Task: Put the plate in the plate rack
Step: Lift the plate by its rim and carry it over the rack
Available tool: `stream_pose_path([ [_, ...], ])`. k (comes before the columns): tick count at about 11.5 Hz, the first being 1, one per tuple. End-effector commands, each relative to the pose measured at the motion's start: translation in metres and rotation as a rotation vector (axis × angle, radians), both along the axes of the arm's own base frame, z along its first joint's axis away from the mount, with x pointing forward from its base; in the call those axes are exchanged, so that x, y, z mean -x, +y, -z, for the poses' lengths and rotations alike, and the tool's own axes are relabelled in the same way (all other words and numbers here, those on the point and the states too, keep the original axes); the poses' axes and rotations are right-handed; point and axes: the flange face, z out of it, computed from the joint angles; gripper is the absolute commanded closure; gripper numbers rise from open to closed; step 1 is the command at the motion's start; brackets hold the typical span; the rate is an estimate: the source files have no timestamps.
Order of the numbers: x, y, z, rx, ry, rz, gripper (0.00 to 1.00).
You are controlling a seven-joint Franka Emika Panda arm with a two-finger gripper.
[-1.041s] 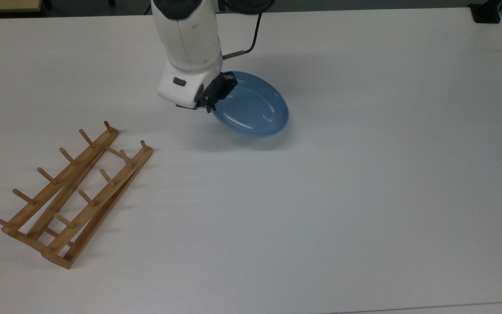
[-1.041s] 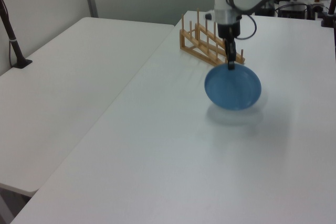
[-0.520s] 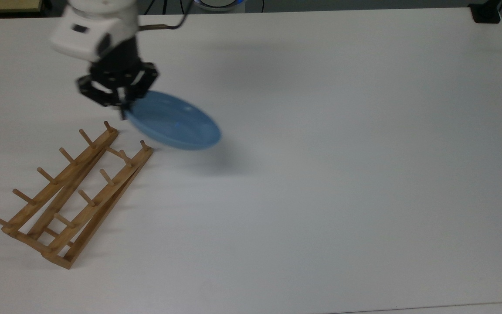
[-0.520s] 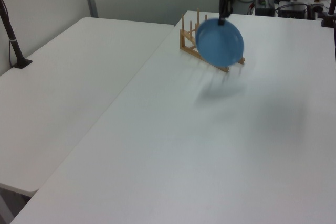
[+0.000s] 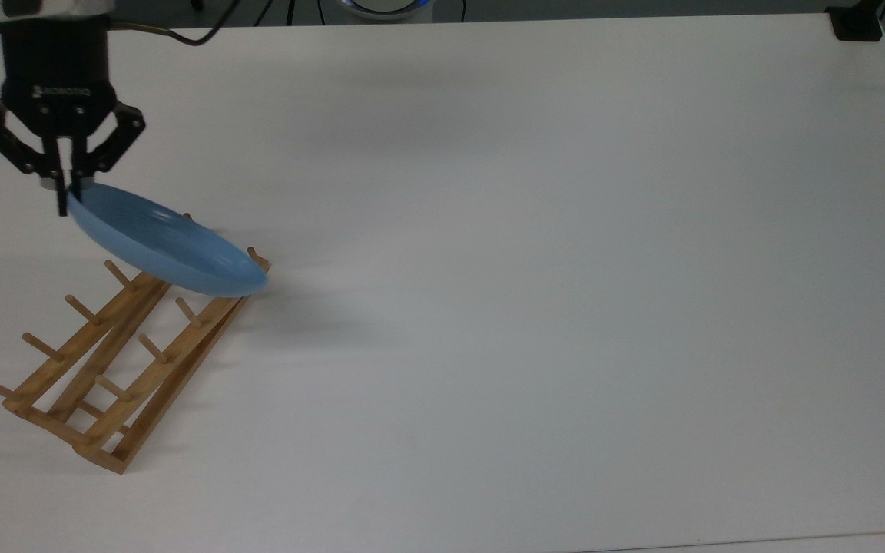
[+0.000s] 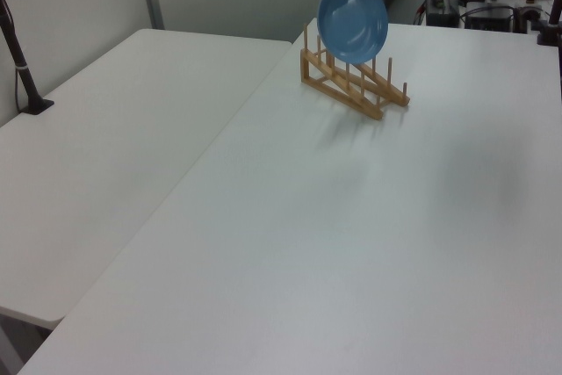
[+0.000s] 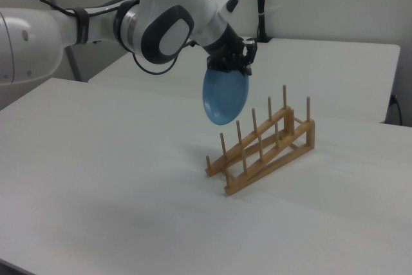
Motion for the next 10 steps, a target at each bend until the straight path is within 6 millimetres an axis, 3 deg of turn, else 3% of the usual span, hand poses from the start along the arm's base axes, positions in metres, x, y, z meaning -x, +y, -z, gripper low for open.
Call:
stream_pose_path([
  [1,0.002,-0.035,0.001,0.026,-0.115,0.042,1.00],
  [6,-0.002,-0.062,0.027,0.044,-0.153,0.088,1.00],
  [10,-0.008,-0.067,0.044,0.062,-0.161,0.088,1.00],
])
